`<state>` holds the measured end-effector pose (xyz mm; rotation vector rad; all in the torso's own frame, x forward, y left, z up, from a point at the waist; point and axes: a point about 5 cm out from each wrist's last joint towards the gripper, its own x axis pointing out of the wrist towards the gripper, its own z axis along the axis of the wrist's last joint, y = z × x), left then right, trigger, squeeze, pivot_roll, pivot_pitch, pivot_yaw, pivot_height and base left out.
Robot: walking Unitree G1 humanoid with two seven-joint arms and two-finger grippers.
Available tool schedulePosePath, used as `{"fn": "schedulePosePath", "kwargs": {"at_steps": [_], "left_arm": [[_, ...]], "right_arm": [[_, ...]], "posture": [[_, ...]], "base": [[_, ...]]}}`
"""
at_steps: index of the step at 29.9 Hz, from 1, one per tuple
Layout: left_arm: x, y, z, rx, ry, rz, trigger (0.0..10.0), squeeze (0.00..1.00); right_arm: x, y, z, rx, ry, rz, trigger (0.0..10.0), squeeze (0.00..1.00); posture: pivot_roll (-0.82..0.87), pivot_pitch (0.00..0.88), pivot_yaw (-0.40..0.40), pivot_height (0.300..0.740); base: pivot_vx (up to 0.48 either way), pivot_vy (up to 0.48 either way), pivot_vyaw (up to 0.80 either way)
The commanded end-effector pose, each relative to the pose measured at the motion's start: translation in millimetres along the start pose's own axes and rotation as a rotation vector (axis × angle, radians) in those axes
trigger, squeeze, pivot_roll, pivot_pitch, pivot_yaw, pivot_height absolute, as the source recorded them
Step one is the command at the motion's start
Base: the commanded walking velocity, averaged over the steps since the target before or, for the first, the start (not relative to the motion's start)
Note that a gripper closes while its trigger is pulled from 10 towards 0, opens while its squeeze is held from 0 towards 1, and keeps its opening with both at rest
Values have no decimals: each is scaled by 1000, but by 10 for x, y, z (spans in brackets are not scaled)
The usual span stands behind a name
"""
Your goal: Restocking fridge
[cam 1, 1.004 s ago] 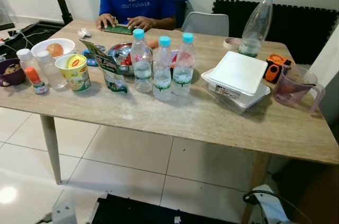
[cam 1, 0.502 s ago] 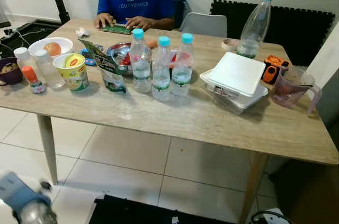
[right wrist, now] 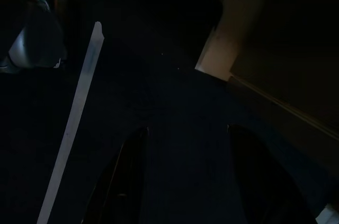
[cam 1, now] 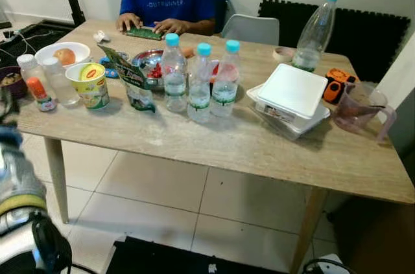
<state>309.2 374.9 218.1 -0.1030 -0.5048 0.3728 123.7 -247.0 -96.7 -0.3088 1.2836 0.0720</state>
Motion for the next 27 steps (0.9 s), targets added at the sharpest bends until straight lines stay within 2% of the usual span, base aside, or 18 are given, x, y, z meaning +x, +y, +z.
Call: {"fn": "schedulePosePath", "kwargs": {"at_steps": [1, 3, 4, 5, 6, 11, 12, 13, 14, 15, 16, 17, 19, 20, 23, 25, 26, 27], "left_arm": [[-40, -124, -114, 3, 36, -66, 10000, 0], [-63, -239, -193, 0, 61, -122, 10000, 0], [-63, -239, -193, 0, 61, -122, 10000, 0], [-94, -360, -263, -3, 79, -175, 10000, 0], [-102, -392, -280, -8, 82, -190, 10000, 0], [-113, -325, -299, -1, 103, -169, 10000, 0], [-120, -200, -308, 43, 129, -86, 10000, 0], [-120, -200, -308, 43, 129, -86, 10000, 0], [-155, 45, -302, 104, 164, 80, 10000, 0], [-204, 203, -300, 121, 181, 185, 10000, 0], [-239, 294, -299, 124, 189, 244, 10000, 0], [-239, 294, -299, 124, 189, 244, 10000, 0], [-338, 486, -317, 109, 221, 366, 10000, 0], [-395, 565, -337, 106, 240, 415, 10000, 0], [-467, 641, -368, 112, 267, 457, 10000, 0], [-624, 757, -453, 130, 326, 523, 10000, 0], [-624, 757, -453, 130, 326, 523, 10000, 0], [-688, 789, -492, 143, 353, 541, 10000, 0]], "right_arm": [[2, 15, -7, -7, 3, -1, 10000, 0], [4, 29, -6, -6, 2, 3, 10000, 0], [4, 29, -6, -6, 2, 3, 10000, 0], [6, 48, 8, 4, -11, 9, 10000, 0], [7, 56, 13, 13, -18, 12, 10000, 0], [8, 65, 20, 17, -22, 13, 10000, 0], [8, 65, 35, 30, -39, 15, 10000, 0], [8, 65, 35, 30, -39, 15, 10000, 0], [2, 64, 124, 85, -117, 33, 10000, 0], [-7, 69, 233, 149, -186, 69, 10000, 0], [-16, 71, 308, 190, -231, 95, 10000, 0], [-16, 71, 308, 190, -231, 95, 10000, 0], [-38, 81, 447, 221, -307, 155, 10000, 0], [-50, 91, 503, 204, -335, 187, 10000, 0], [-65, 102, 561, 183, -364, 226, 10000, 0], [-102, 86, 676, 177, -422, 297, 10000, 0], [-102, 86, 676, 177, -422, 297, 10000, 0], [-120, 70, 729, 189, -448, 323, 10000, 0]], "posture": [[-26, 16, -61, 740], [-27, 18, -61, 740], [-27, 18, -61, 740], [-29, 21, -58, 740], [-30, 21, -58, 740], [-32, 21, -55, 740], [-32, 24, -52, 740], [-32, 24, -52, 740], [-34, 26, -50, 740], [-37, 28, -47, 740], [-39, 27, -46, 740], [-39, 27, -46, 740], [-44, 26, -43, 740], [-45, 26, -43, 740], [-45, 26, -43, 740], [-43, 24, -45, 740], [-43, 24, -45, 740], [-43, 22, -46, 740]], "base": [[0, 0, 0], [0, 0, 0], [0, 0, 0], [0, 0, 0], [0, 0, 0], [0, 0, 0], [0, 0, 0], [0, 0, 0], [0, 0, 0], [0, 0, 0], [0, 0, 0], [0, 0, 0], [0, 0, 0], [0, 0, 0], [0, 0, 0], [0, 0, 0], [0, 0, 0], [0, 0, 0]]}}
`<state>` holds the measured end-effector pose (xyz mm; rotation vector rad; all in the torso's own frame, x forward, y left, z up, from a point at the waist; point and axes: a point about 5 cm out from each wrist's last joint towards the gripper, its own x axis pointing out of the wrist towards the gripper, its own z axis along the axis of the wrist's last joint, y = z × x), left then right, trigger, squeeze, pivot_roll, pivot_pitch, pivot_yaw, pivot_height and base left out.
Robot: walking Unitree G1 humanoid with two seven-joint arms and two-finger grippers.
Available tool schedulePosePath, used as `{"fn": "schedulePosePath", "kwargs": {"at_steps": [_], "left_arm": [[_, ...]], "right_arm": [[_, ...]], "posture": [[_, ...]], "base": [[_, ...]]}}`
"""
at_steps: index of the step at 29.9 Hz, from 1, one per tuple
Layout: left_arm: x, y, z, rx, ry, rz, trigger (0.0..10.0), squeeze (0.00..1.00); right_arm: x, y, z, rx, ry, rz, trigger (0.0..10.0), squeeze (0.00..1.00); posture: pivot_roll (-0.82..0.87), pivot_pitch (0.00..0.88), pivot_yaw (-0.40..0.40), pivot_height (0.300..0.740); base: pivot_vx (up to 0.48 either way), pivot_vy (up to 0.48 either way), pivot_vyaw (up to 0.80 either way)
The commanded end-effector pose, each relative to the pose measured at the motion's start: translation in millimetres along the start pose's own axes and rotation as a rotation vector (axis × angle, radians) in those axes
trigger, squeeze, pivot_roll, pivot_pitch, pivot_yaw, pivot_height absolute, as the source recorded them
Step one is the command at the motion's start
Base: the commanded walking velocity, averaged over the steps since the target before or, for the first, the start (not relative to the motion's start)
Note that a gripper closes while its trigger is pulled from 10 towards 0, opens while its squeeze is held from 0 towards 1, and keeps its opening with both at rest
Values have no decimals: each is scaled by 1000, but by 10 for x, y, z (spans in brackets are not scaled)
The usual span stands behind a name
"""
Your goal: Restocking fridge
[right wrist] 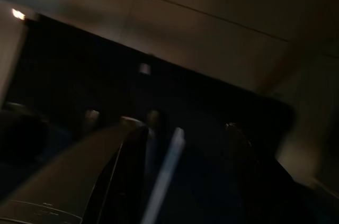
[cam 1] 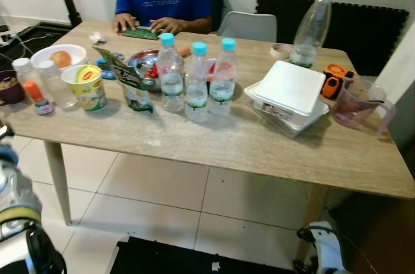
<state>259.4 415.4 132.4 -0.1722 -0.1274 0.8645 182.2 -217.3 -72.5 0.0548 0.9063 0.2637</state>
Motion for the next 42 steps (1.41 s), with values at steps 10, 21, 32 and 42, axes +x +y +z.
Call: {"fn": "schedulePosePath", "kwargs": {"at_steps": [10, 21, 32, 42], "left_arm": [[-416, 279, -754, 204, 321, 78, 10000, 0], [-909, 382, -1302, 343, 556, 18, 10000, 0], [-1469, 332, -1754, 458, 770, -124, 10000, 0], [-2196, 148, -2148, 543, 1003, -427, 10000, 0]], "right_arm": [[-72, 120, 610, -12, -252, 518, 10000, 0], [-213, 394, 932, -254, -270, 936, 10000, 0], [-418, 814, 1604, -391, -528, 1120, 10000, 0], [-545, 1110, 2589, -419, -903, 847, 10000, 0]], "posture": [[-52, 20, -41, 740], [-44, 17, -40, 740], [-41, 24, -42, 740], [-39, 24, -46, 740]], "base": [[0, 0, 0], [0, 0, 0], [0, 0, 0], [0, 0, 0]]}}
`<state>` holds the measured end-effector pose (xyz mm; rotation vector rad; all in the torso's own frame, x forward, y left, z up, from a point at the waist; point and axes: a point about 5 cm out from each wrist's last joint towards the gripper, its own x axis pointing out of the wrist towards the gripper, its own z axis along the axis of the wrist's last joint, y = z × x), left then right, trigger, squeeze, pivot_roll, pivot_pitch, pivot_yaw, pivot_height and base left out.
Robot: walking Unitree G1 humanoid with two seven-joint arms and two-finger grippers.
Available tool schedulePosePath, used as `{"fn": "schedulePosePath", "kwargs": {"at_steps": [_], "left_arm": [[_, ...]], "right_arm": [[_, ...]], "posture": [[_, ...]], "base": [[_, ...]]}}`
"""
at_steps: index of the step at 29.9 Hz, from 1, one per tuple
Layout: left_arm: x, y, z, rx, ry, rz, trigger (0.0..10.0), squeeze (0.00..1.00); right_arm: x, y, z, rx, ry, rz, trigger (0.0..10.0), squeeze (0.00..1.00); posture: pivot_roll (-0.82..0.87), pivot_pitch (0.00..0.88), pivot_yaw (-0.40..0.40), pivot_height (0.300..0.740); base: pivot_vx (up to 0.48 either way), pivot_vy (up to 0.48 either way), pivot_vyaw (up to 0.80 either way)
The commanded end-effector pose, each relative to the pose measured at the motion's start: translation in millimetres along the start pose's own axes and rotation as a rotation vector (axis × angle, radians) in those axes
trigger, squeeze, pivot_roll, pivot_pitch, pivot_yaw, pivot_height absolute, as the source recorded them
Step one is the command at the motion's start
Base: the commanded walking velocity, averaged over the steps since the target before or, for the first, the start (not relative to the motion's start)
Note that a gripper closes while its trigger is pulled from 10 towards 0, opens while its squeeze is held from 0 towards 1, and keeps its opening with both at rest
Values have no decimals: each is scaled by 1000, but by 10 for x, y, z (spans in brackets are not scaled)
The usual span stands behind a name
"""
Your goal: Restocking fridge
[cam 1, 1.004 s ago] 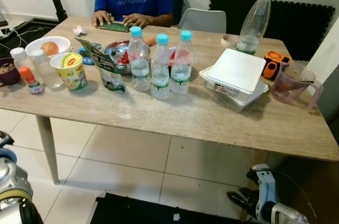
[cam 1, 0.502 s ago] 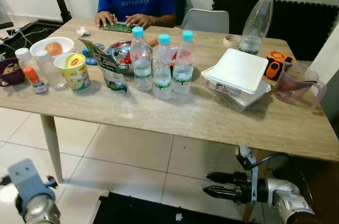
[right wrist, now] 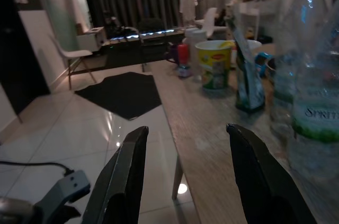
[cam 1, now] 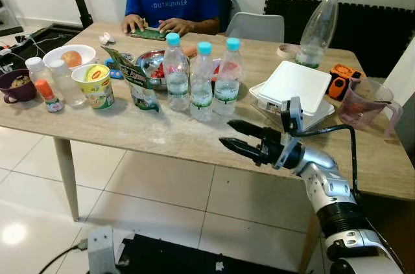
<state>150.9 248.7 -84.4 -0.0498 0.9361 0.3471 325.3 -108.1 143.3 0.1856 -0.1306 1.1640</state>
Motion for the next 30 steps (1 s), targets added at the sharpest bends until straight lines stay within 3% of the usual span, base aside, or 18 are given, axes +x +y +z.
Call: {"fn": "schedulePosePath", "kwargs": {"at_steps": [1, 4, 8, 11, 14, 19, 30], "left_arm": [[-17, -114, -96, 32, 31, -46, 10000, 0], [-48, -220, -217, 71, 67, -97, 10000, 0], [-58, -242, -250, 96, 78, -114, 10000, 0], [-64, -270, -271, 130, 87, -137, 10000, 0], [-64, -275, -272, 133, 88, -139, 10000, 0], [-68, -291, -281, 131, 89, -146, 10000, 0], [-96, -305, -378, 149, 121, -159, 10000, 0]], "right_arm": [[38, -43, 33, -31, 13, -54, 10000, 0], [200, -131, 124, -94, 25, -166, 10000, 0], [294, -190, 165, -122, 33, -232, 10000, 0], [459, -289, 258, -162, 51, -337, 10000, 0], [506, -313, 304, -165, 42, -357, 10000, 0], [665, -378, 427, -178, 55, -428, 10000, 0], [660, -446, 558, -202, -9, -497, 10000, 0]], "posture": [[-39, 24, -46, 740], [-37, 26, -48, 740], [-38, 26, -47, 740], [-35, 32, -48, 740], [-25, 37, -53, 740], [-13, 41, -64, 740], [-12, 47, -67, 740]], "base": [[0, 0, 0], [0, 0, 0], [0, 0, 0], [0, 0, 0], [0, 0, 0], [0, 0, 800], [0, 0, 799]]}}
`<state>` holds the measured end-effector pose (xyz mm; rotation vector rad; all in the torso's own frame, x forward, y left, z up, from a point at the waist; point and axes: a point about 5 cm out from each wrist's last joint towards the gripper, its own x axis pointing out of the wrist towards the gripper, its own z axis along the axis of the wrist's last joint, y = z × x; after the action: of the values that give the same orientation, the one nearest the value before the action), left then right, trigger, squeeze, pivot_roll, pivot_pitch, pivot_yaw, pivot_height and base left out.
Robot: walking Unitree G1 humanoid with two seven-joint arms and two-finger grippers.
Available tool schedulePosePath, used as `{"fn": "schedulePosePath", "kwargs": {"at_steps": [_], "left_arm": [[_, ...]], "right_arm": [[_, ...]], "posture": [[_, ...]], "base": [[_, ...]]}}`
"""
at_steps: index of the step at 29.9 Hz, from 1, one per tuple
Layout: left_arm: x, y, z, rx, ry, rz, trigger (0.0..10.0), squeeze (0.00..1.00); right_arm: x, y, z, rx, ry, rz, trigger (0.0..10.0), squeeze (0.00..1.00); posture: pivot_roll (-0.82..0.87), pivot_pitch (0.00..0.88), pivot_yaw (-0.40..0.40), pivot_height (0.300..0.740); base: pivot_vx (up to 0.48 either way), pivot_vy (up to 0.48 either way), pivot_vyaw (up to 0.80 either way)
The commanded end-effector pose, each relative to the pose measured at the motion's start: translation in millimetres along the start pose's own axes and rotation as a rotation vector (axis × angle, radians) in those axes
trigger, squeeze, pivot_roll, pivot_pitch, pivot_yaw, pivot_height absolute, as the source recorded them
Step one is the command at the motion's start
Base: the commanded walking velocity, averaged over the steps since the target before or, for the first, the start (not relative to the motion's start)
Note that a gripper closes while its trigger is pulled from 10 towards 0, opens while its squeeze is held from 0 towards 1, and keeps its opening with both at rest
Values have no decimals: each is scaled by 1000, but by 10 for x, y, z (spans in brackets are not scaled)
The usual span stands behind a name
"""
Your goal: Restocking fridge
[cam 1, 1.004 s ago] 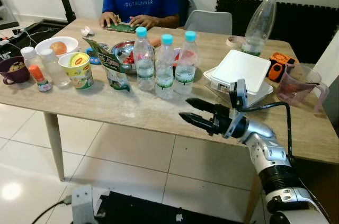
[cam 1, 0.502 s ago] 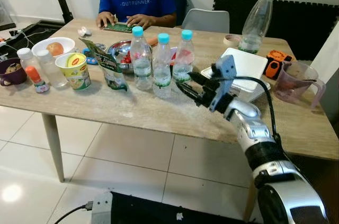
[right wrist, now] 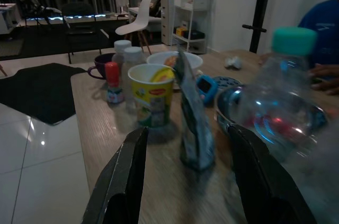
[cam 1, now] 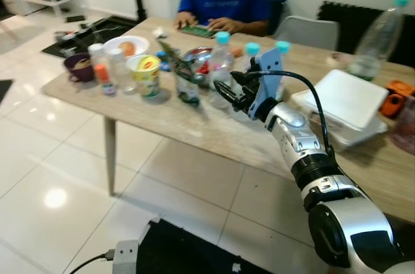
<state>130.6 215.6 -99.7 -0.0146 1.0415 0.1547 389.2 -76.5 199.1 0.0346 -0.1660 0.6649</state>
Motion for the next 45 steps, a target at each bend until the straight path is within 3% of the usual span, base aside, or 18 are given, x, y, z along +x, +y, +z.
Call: {"fn": "schedulePosePath", "kwargs": {"at_steps": [1, 10, 17, 28, 36, 45], "left_arm": [[-7, -52, -65, 21, 28, -20, 10000, 0], [-11, -46, -83, 32, 35, -25, 10000, 0], [-11, -52, -73, 35, 24, -40, 10000, 0], [-8, 1, -44, 89, 18, -12, 10000, 0], [-7, 47, -17, 83, 9, 15, 10000, 0], [2, -7, 6, 101, 4, -16, 10000, 0]], "right_arm": [[33, -33, 111, -6, -45, -15, 10000, 0], [68, -16, 291, -8, -127, 23, 10000, 0], [105, -35, 496, -77, -207, -7, 10000, 0], [130, -26, 632, -106, -263, -32, 10000, 0], [132, -120, 781, -282, -249, -130, 10000, 0], [128, -208, 849, -321, -235, -187, 10000, 0]], "posture": [[-12, 47, -67, 740], [-20, 42, -64, 740], [-15, 26, -65, 740], [-13, 20, -67, 740], [-21, 20, -61, 740], [-24, 21, -59, 740]], "base": [[0, 0, 800], [0, 0, 799], [0, 0, 776], [0, -172, 0], [0, 0, 0], [0, -52, 0]]}}
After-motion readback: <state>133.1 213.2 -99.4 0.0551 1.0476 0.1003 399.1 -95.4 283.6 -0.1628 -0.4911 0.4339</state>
